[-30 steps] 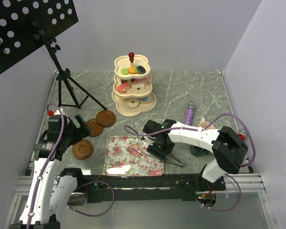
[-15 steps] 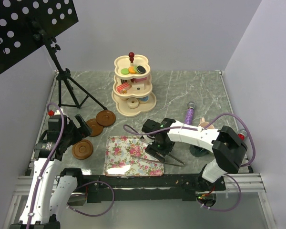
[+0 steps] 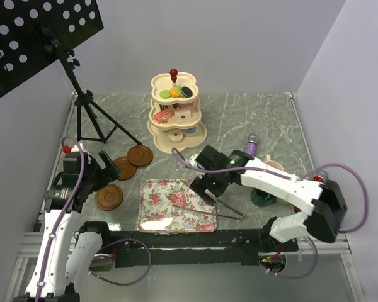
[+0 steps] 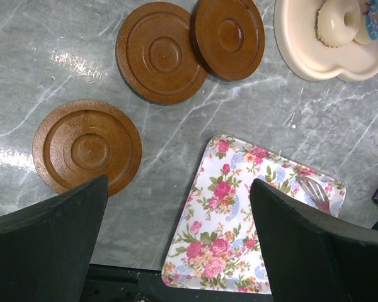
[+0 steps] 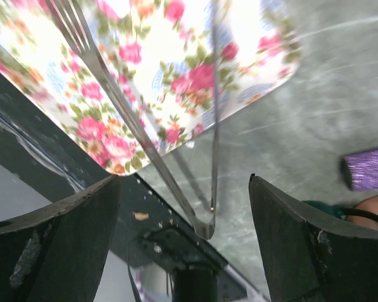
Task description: Serve the afternoon tea
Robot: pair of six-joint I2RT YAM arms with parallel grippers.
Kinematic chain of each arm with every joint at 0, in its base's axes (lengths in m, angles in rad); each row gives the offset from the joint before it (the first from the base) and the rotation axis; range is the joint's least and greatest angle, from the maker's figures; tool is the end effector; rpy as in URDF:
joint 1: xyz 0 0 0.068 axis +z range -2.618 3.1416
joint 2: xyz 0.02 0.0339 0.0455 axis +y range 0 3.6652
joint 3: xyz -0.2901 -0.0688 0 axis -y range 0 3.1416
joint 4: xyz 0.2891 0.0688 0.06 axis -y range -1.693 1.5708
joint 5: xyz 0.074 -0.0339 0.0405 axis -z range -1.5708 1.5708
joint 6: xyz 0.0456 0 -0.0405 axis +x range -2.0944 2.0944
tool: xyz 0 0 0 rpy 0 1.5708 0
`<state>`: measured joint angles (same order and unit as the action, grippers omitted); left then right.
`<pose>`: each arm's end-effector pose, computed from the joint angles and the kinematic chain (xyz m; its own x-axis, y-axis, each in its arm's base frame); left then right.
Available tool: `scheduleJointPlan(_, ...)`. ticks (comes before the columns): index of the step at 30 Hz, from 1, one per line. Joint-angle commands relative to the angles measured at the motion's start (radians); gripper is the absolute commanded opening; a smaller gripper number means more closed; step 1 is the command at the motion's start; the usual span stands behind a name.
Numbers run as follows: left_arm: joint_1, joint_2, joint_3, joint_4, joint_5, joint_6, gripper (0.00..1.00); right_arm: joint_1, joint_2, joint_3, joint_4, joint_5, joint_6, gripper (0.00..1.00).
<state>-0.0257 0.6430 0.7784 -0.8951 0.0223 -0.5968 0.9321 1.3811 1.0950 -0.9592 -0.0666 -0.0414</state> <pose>0.1528 -0.0049 0.3036 -0.5930 -0.5468 -0.5911 -0.3523 0.8363 -0.4202 0.1751 0.2409 0.2611 -0.5307 -0.7840 -0.3221 -0.8365 0.5458 0.0498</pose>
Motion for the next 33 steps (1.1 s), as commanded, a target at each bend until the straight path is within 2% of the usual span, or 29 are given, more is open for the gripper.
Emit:
scheduleJointPlan(1,0.004,0.012,0.062,0.051,-0.009,-0.038,0.97,-0.065,-0.163,0.033,0.077,0.025,0.035,0.88)
scheduleJointPlan(8,0.003,0.153,0.073,0.156,0.042,-0.081,0.89,-0.2,-0.358,0.013,0.207,0.142,0.129,0.88)
scheduleJointPlan(11,0.0,0.243,0.079,0.212,0.07,-0.074,0.81,-0.211,-0.407,0.016,0.246,0.18,0.159,0.88)
scheduleJointPlan(15,-0.042,0.365,0.101,0.289,0.051,-0.07,0.76,-0.211,-0.451,0.014,0.298,0.221,0.225,0.88)
scheduleJointPlan(21,-0.071,0.552,0.137,0.415,0.045,-0.044,0.68,-0.211,-0.565,-0.036,0.463,0.24,0.301,0.87)
scheduleJointPlan(33,-0.074,0.852,0.229,0.513,-0.005,0.089,0.61,-0.211,-0.522,0.003,0.441,0.209,0.247,0.87)
